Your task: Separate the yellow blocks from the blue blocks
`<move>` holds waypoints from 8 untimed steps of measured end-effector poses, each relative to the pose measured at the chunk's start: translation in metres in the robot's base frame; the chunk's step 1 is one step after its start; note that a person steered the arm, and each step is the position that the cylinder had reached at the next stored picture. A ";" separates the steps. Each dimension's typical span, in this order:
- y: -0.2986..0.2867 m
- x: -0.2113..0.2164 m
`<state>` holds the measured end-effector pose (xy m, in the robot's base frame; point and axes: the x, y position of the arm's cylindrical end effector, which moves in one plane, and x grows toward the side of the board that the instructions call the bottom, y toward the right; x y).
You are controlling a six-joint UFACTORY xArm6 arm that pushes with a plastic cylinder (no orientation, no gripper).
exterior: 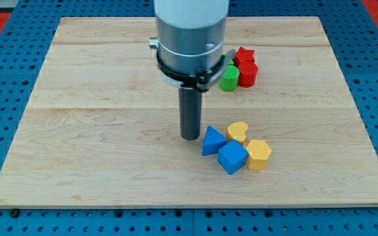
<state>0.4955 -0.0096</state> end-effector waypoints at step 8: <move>0.178 0.040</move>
<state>0.5360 0.1687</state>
